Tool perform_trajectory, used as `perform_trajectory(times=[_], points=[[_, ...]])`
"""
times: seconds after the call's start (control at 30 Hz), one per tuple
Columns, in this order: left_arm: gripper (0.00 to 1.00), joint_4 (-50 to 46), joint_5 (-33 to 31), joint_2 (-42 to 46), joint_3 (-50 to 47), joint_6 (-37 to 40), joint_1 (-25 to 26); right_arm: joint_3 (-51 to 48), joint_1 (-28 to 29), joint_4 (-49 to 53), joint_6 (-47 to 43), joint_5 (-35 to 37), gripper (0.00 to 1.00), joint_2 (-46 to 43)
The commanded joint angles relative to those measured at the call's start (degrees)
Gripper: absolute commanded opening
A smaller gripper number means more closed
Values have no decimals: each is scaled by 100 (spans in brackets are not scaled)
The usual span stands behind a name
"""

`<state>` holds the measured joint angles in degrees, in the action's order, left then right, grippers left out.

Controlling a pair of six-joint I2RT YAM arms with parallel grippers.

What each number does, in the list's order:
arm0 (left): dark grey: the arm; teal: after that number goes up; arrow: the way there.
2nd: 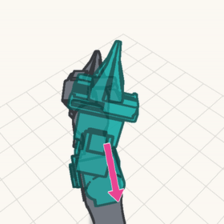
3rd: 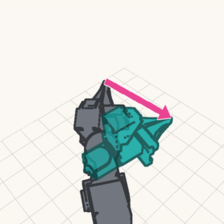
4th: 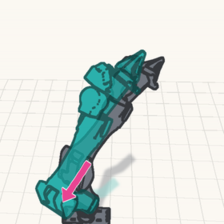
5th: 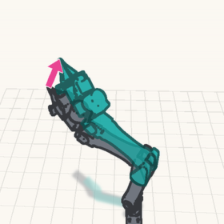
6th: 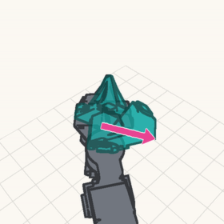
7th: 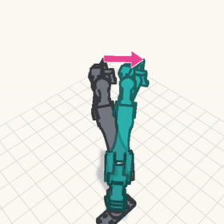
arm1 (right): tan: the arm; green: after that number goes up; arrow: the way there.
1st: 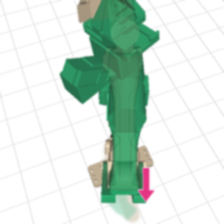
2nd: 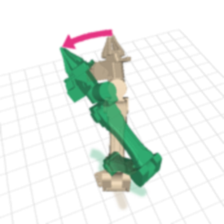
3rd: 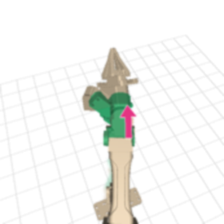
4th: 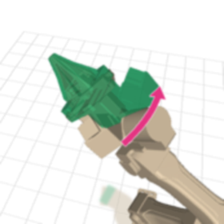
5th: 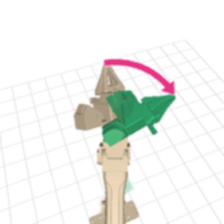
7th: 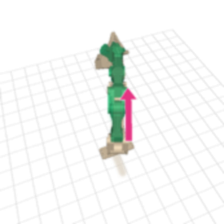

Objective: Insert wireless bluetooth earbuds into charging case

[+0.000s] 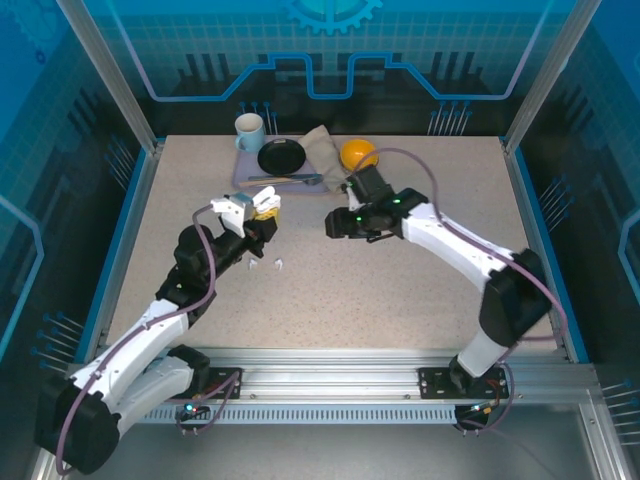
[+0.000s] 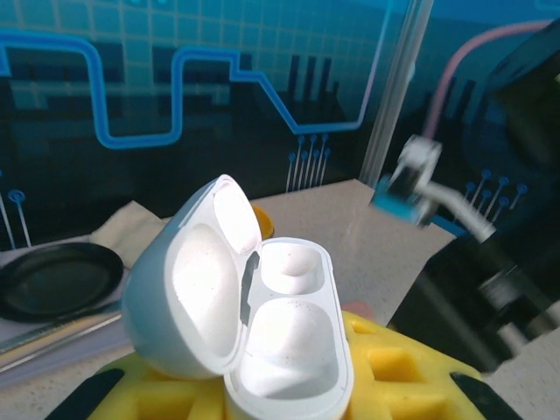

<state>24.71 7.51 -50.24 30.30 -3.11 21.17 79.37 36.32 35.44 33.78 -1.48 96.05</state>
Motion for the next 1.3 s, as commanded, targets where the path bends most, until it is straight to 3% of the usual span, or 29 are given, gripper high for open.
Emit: perform_trajectory(times=[0.0, 0.37, 0.97, 1.27], points=[[0, 848, -400, 334, -196, -30, 18, 551, 358, 205, 402, 522, 57, 621], [0, 766, -814, 782, -260, 70, 17, 2661, 1170, 1099, 361, 1123, 56, 2711], [0, 513, -1043, 871, -127, 45, 10, 4571, 1716, 2128, 67, 1433, 55, 4386], [0, 470, -1097, 889, -70, 44, 9, 4753, 1879, 2127, 75, 1621, 54, 4438]])
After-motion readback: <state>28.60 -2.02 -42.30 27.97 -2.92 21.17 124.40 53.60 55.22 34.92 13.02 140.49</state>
